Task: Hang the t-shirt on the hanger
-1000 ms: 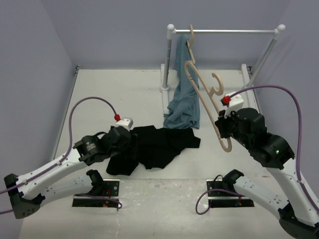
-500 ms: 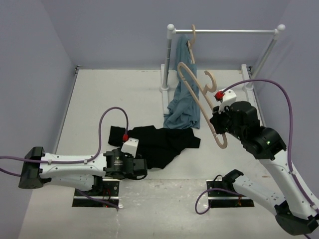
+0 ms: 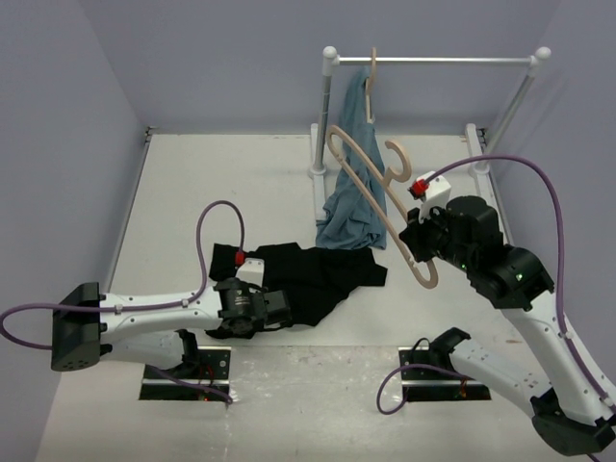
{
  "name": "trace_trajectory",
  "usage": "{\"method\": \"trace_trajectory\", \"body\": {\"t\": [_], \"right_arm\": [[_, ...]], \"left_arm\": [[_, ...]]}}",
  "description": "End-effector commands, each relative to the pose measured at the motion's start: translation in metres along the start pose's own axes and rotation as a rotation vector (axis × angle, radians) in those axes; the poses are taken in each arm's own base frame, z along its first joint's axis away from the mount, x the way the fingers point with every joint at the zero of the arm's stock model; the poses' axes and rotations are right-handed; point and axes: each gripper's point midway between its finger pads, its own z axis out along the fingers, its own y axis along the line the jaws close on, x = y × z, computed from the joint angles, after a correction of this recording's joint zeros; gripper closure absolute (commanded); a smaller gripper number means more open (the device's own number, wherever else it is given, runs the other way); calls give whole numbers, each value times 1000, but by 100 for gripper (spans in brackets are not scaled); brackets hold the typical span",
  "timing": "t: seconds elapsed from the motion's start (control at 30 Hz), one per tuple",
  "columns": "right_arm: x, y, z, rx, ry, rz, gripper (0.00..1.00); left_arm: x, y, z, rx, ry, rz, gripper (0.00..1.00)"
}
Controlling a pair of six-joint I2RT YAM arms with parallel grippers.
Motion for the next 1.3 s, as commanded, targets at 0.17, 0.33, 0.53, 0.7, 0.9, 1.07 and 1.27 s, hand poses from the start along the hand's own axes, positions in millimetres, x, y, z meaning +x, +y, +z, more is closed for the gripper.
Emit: {"method": "trace_trajectory", "body": {"t": [0.17,0.33,0.53,0.7,0.9,1.07,1.27], "right_arm": [[-18,3,6,-23,-51,-28,100],[-20,3,7,-23,-55,-28,100],[-21,9,7,-54,-55,-30,100],[-18,13,6,-81,-51,-39,100],[-19,49,-19,-312,-128,-170,100],[-5,73,-33,-488,-126,-280,100],[24,73,-23,-515,-22,-326,100]], "left_arm": [[5,-17,-2,96,-9,-27,38],[22,1,10,3,30,-26,49],[21,3,10,-7,27,-40,71],[2,4,-4,-9,-22,-55,100],[-103,9,-40,44,-190,-102,100],[-200,7,-39,184,-235,-96,100],[-247,14,-22,194,-216,-28,100]]}}
